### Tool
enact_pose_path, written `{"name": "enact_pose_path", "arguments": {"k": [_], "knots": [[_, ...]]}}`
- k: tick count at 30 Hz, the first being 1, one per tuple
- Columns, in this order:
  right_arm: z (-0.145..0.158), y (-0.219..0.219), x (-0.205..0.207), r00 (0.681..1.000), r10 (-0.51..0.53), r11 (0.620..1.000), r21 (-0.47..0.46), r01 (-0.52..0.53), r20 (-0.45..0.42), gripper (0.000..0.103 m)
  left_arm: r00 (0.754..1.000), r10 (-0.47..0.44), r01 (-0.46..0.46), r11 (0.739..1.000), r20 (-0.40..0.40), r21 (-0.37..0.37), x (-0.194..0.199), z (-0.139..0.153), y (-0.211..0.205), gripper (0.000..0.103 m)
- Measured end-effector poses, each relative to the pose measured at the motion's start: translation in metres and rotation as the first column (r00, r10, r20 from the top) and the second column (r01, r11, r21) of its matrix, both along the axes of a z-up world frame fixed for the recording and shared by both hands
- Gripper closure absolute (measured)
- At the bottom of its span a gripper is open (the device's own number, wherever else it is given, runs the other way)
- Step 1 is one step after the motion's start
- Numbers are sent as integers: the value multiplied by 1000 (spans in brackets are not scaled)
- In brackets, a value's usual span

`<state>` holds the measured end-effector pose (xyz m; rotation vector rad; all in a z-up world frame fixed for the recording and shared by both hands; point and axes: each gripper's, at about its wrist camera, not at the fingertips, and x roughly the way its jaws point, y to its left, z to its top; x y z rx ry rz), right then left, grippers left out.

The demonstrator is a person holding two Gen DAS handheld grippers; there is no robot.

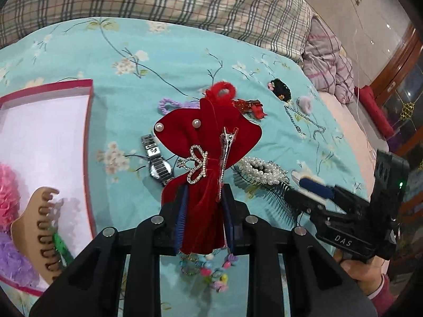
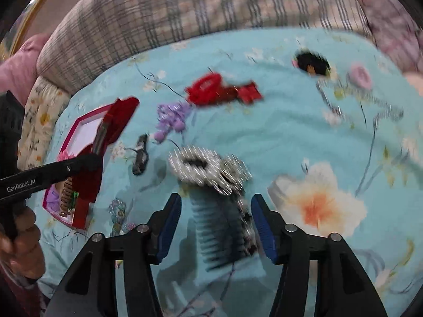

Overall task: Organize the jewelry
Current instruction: 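Grasp the pearl comb with the right tool while the left tool grasps the red velvet bow, then carry the red bow toward the box with the left tool while the right tool releases the comb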

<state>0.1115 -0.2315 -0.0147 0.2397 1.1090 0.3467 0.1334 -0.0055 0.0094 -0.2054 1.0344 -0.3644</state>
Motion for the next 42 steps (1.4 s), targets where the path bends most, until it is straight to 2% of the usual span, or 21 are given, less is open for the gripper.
{"name": "enact_pose_path", "arguments": {"k": [4,8,13,15,16,17,19,22,24,25,26,28,34,37,39,42], "knots": [[8,20,12,996,64,998,-17,-63,61,41,1000,16,-16,1000,-3,-4,-3,-1,8,81],[-2,42,26,990,136,991,-15,-135,30,42,999,34,-34,999,-10,-16,-5,-2,19,81],[-12,66,29,978,206,970,-133,-202,22,46,998,55,-55,998,-14,-24,-7,-4,31,81],[-13,71,30,975,219,960,-183,-211,25,54,998,60,-61,998,-16,-28,-8,-5,35,81],[-14,72,30,975,220,954,-212,-210,25,66,998,64,-64,997,-16,-30,-8,-5,37,81],[-15,71,32,976,216,952,-228,-205,24,85,998,68,-69,997,-18,-32,-8,-6,39,81],[-15,63,36,980,201,966,-169,-198,-2,100,997,72,-73,997,-19,-39,-9,-6,42,81],[-14,48,41,987,160,986,-50,-162,-30,100,997,78,-79,996,-16,-44,-12,-7,46,81],[-13,45,39,988,151,988,-16,-152,-41,93,996,82,-83,995,-19,-52,-13,-8,49,81],[-12,46,38,988,150,989,-3,-150,-40,88,996,84,-85,995,-20,-53,-14,-9,50,81],[-11,48,36,988,152,988,9,-152,-38,73,996,86,-87,995,-21,-53,-14,-9,52,81],[-10,58,32,985,173,985,-4,-173,-26,63,996,89,-90,994,-22,-55,-15,-10,55,81],[-4,94,16,962,272,960,-83,-268,33,65,994,108,-110,992,-23,-62,-20,-11,68,81],[-21,110,21,950,309,945,-99,-312,-40,63,993,117,-118,991,-20,-62,-21,-10,75,81],[-30,118,21,945,323,934,-142,-327,-52,62,992,125,-126,990,-19,-64,-23,-9,81,81],[-35,124,23,942,330,926,-176,-334,-54,68,991,137,-137,988,-13,-64,-25,-6,90,81]]}}
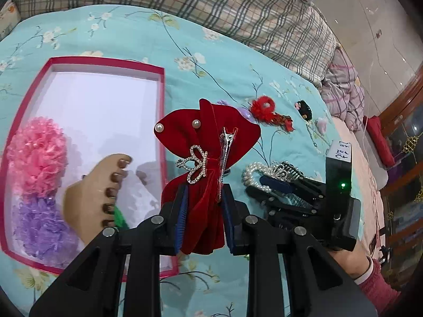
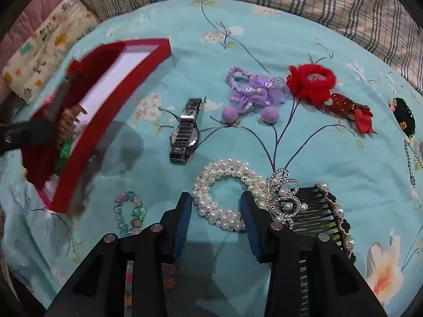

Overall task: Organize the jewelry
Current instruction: 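Carry the red bow toward the box with the left tool while the right tool releases the comb, then grasp the pearl bracelet with the right tool while the left tool holds the red bow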

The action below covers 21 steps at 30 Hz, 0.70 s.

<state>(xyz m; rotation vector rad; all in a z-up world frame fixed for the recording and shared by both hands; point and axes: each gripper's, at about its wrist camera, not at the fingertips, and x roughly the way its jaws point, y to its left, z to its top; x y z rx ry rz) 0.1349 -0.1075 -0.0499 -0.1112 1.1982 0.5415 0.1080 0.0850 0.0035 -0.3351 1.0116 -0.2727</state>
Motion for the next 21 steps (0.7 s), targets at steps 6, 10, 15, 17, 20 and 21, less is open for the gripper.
{"name": "enact_pose_path", "arguments": {"k": [6,10,15,17,20,21], "knots": [[6,-5,7,998,-47,996,76,51,-44,90,999,32,-32,999,11,2,-3,4,19,81],[16,-2,3,998,-48,993,103,51,-27,90,999,47,-48,999,15,7,-6,5,28,81],[37,6,2,997,-67,983,170,63,22,90,997,68,-69,998,22,13,-11,9,41,81],[49,12,3,997,-71,977,205,62,36,90,997,78,-78,997,24,17,-13,10,47,81],[61,22,8,997,-70,962,269,56,43,90,995,97,-98,995,31,22,-15,14,58,81],[66,27,10,997,-65,954,295,49,43,90,994,106,-107,994,35,24,-15,16,63,81]]}}
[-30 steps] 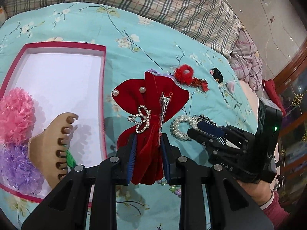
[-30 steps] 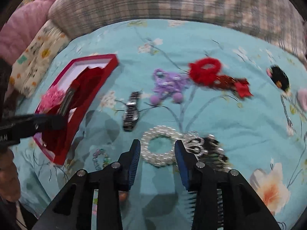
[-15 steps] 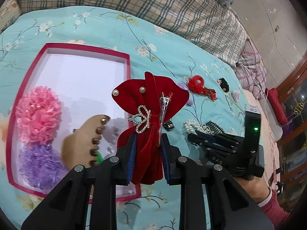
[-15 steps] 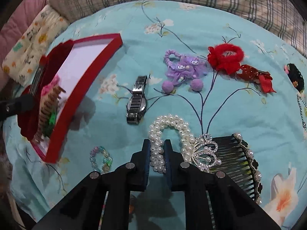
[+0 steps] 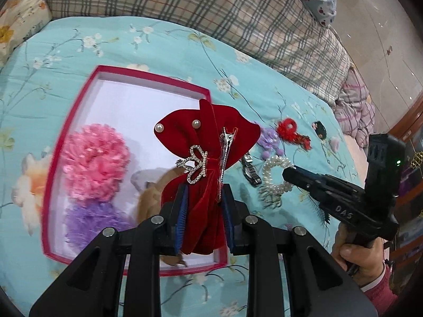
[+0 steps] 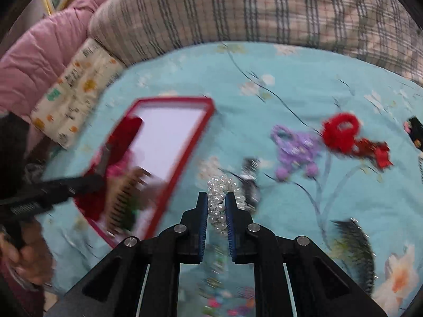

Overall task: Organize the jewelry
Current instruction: 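Grasp the pearl bracelet with the right tool while the left tool holds the red bow, then lower the red bow and pearl bracelet into the white box and open both tools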

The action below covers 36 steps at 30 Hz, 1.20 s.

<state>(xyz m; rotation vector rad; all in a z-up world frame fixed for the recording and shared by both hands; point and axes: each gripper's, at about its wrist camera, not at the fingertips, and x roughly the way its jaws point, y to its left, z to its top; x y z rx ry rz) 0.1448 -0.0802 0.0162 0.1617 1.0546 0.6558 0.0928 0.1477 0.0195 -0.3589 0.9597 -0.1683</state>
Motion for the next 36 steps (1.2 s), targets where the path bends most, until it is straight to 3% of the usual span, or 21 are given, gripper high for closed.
{"name": "enact_pose_path", "arguments": {"k": [10,18,25,36], "knots": [[16,70,11,997,64,994,90,-66,33,90,997,74,-74,997,12,29,6,5,43,81],[18,98,27,996,73,988,137,-78,45,90,994,113,-113,991,-7,65,26,-4,71,81],[3,125,54,997,59,989,130,-65,54,91,991,125,-121,989,-42,91,48,-22,85,81],[-35,147,69,996,90,989,123,-86,-26,91,987,134,-125,988,-87,95,67,-50,92,81]]}}
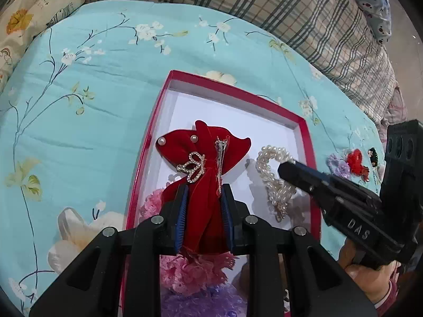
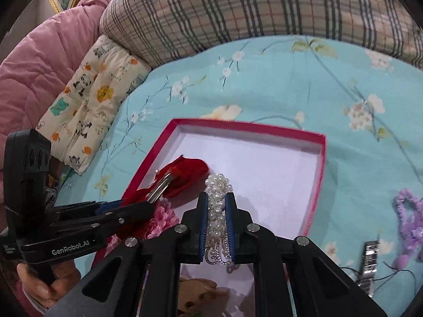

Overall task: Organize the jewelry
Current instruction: 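Lower the red bow and pearl bracelet into the white box and open both tools, then move the left tool to the silver watch while the right tool moves to the black comb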

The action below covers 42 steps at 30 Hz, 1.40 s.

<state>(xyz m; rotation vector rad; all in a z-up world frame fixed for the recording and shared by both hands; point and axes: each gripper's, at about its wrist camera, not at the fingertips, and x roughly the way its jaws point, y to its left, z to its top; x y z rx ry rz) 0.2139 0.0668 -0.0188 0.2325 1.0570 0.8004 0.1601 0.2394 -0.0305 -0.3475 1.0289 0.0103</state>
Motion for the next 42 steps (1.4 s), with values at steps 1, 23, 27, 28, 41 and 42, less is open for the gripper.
{"name": "enact_pose_path", "arguments": {"k": [1,23,27,28,41,42], "knots": [[-3,2,-1,1000,10,1000,-3,-10,-7,91,1000,0,0,1000,2,-2,0,-1,1,81],[-16,6,1,997,18,1000,10,-17,-78,84,1000,1,-1,1000,7,-6,0,2,2,70],[-10,3,-1,998,14,1000,13,-14,-67,75,1000,-1,1,1000,7,10,-3,6,1,64],[-8,1,-2,998,12,1000,16,-11,-61,73,1000,0,0,1000,6,11,-3,6,1,57],[16,-49,-19,999,-51,998,33,51,-15,64,998,3,-4,1000,69,12,-23,37,-13,53],[17,-55,-20,998,-58,998,34,59,-18,64,997,-1,0,1000,78,10,-25,40,-16,53]]}}
